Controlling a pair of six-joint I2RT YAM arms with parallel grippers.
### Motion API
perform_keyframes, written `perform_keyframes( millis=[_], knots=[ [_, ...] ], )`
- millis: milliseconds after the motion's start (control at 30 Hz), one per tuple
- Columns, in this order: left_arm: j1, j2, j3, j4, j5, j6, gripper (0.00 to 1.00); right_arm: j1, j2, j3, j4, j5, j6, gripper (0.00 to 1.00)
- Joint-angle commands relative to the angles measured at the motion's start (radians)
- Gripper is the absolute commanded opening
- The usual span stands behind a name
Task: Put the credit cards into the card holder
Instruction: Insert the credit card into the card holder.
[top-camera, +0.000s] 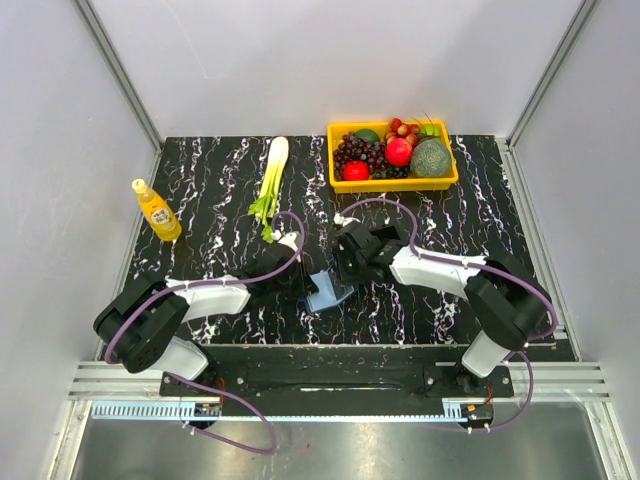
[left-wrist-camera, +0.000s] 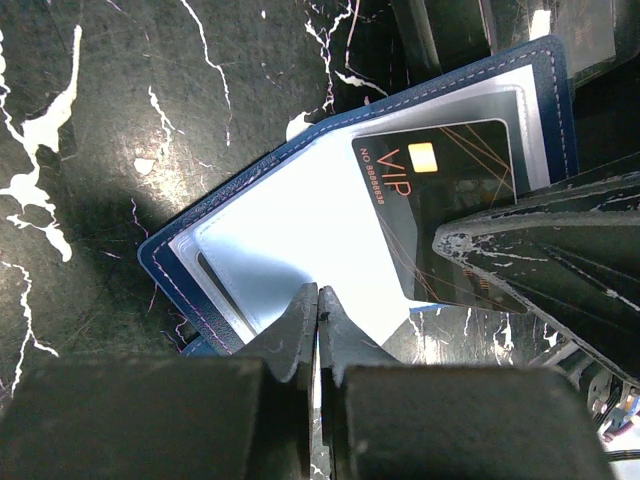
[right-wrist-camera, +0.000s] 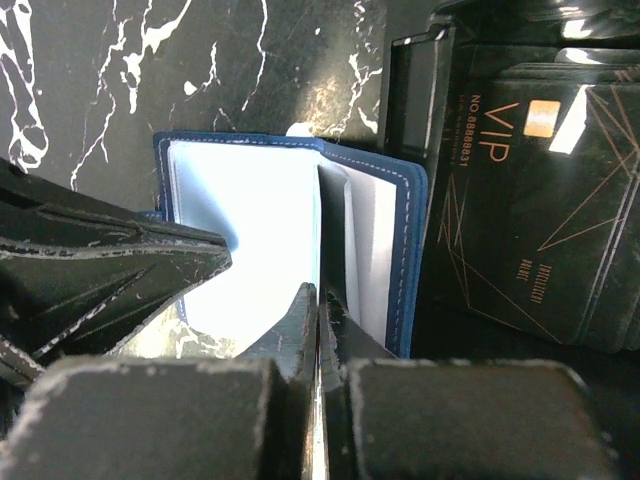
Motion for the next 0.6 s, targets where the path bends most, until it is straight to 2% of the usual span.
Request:
perform_keyframes(
  millis=[0,167,567],
  knots=[
    [-0.001,0.010,-0.030,-0.033,-0.045,-0.006,0.00,-0.013,-0.029,-0.017,0.036,-0.086,-0.081,0.00],
    [-0.001,0.004,-0.032,-0.030,-0.050,-0.003,0.00,-0.015,0.000,-0.037,0.096,-0.172,-0.066,0.00],
    [-0.001,-0.018,-0.037,-0.051,-0.068,-0.009,0.00,-0.061,0.017,-0.076,0.107,-0.161,0.068,0.00]
  ],
)
